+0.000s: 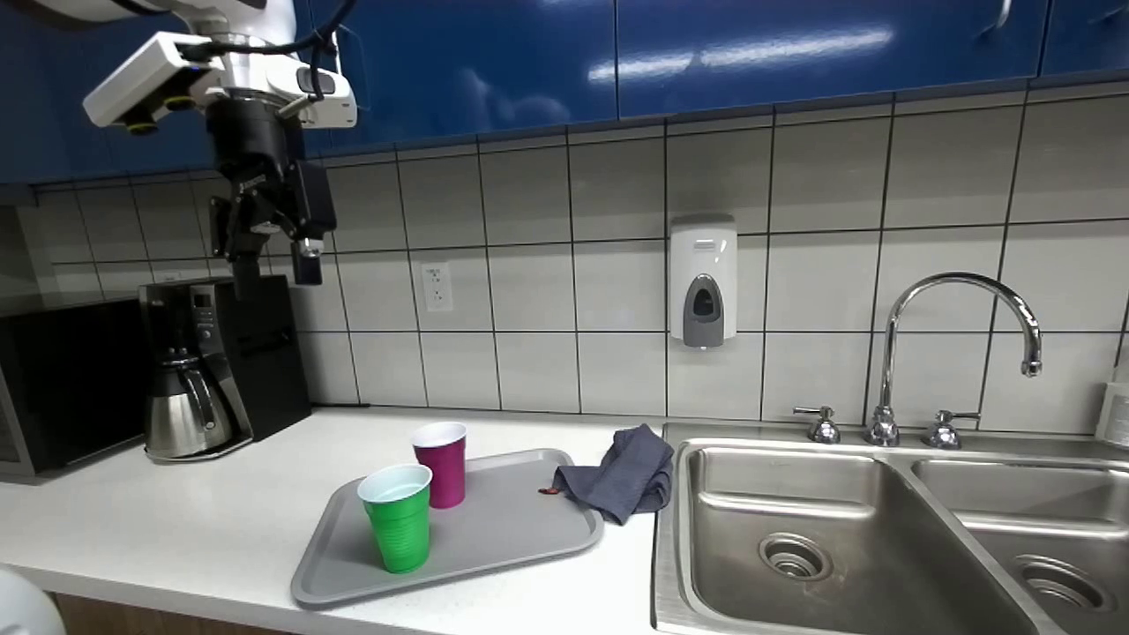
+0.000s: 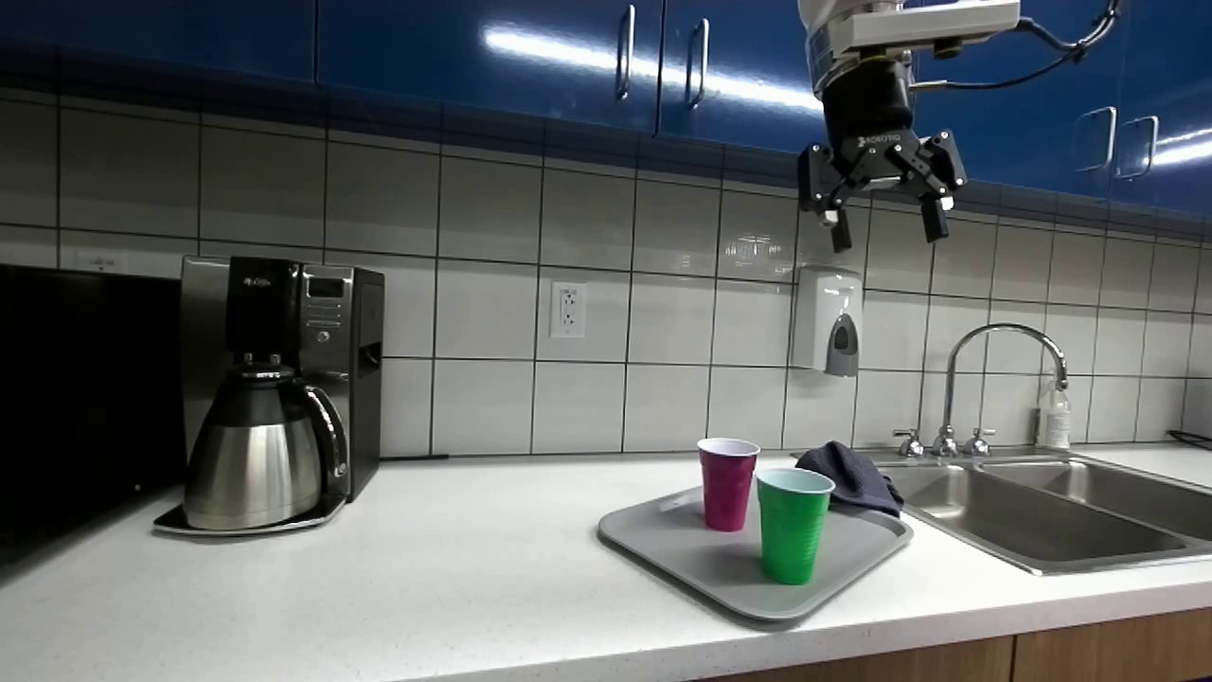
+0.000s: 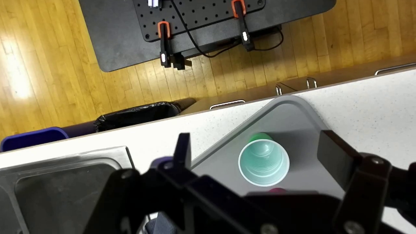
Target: Move the cups to the counter
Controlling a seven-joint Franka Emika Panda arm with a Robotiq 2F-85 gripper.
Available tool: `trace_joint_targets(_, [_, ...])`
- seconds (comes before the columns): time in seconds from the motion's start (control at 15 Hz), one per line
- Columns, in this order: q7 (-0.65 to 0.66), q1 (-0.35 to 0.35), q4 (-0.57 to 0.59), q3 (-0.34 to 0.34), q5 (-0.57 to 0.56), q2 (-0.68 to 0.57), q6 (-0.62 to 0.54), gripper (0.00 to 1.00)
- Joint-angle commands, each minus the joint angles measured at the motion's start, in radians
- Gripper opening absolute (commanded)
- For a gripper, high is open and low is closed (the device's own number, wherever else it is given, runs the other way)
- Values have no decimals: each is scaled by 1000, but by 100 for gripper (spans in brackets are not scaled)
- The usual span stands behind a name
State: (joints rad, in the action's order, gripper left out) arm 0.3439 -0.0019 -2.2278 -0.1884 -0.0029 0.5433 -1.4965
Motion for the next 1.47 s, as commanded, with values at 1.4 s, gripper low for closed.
trace_joint_targets(1.4, [105, -37, -205, 30, -66, -130, -557, 100])
